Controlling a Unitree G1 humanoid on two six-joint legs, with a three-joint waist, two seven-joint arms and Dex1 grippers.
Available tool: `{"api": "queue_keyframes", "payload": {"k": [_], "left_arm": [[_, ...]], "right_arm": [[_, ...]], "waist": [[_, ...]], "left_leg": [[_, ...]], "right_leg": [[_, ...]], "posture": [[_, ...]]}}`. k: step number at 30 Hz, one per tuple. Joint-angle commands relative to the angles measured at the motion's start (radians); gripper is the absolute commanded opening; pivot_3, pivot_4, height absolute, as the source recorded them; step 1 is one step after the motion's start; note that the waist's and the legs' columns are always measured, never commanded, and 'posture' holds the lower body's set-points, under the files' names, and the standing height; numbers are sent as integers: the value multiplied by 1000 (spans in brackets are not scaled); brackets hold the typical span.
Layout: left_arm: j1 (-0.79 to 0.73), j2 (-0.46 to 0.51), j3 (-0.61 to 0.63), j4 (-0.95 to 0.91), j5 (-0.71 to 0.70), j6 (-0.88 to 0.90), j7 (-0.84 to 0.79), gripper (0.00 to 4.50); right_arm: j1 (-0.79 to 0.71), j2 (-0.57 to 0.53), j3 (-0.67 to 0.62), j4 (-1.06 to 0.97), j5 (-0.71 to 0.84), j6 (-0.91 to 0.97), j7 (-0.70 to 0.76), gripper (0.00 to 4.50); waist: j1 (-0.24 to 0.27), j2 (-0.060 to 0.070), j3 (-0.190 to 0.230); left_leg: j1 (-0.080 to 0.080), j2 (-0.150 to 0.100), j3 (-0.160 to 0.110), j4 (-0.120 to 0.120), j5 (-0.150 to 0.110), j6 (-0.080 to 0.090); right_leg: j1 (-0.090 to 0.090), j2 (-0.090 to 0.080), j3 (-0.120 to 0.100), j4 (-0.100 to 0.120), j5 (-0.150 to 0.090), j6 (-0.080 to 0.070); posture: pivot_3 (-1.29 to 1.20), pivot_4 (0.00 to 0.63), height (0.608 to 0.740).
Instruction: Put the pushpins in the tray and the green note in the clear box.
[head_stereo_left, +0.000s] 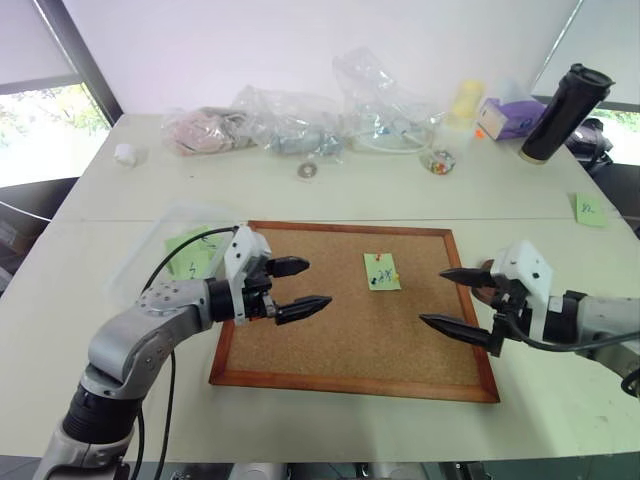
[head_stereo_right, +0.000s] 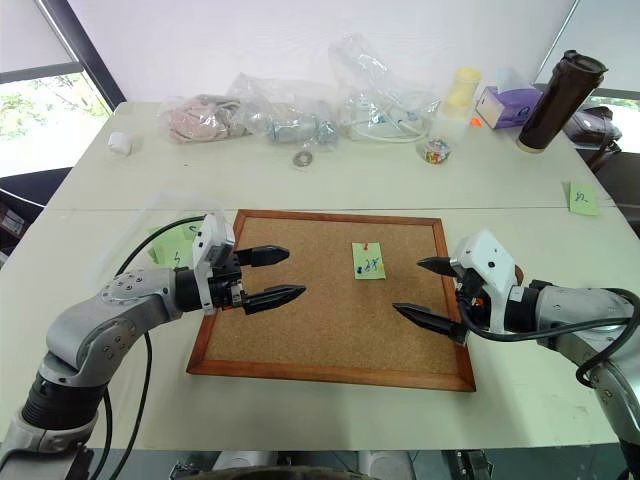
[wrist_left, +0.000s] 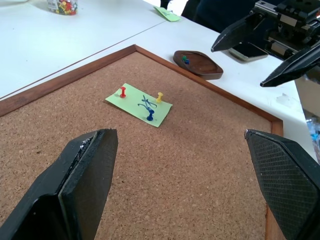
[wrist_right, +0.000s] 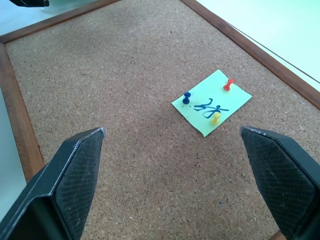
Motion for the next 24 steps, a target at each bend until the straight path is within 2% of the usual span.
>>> {"api": "queue_keyframes", "payload": {"k": [1, 5, 13, 24], "left_arm": [[-13, 16, 6, -22, -6, 10, -8, 4467], [-26, 5, 16, -33, -37, 24, -8, 4467], [-6, 36, 8, -26, 6, -9, -22, 4467], [-11, 28, 13, -14, 33, -31, -24, 4467]], "right_arm": [[-17, -10, -13, -7, -2, -10, 0, 4500], [-22, -4, -4, -12, 1, -7, -6, 4500], [-19, 0, -3, -13, 0, -8, -10, 4500], [-31, 6, 16, -6, -8, -20, -16, 4500]], "waist": [[0, 0, 0], [1, 0, 0], [0, 0, 0], [0, 0, 0]], "left_leg": [[0, 0, 0, 0, 0, 0], [0, 0, 0, 0, 0, 0], [0, 0, 0, 0, 0, 0], [0, 0, 0, 0, 0, 0]], "right_leg": [[0, 0, 0, 0, 0, 0], [0, 0, 0, 0, 0, 0], [0, 0, 0, 0, 0, 0], [0, 0, 0, 0, 0, 0]], "posture": [[0, 150, 740], [0, 150, 740], [0, 150, 740], [0, 150, 740]]}}
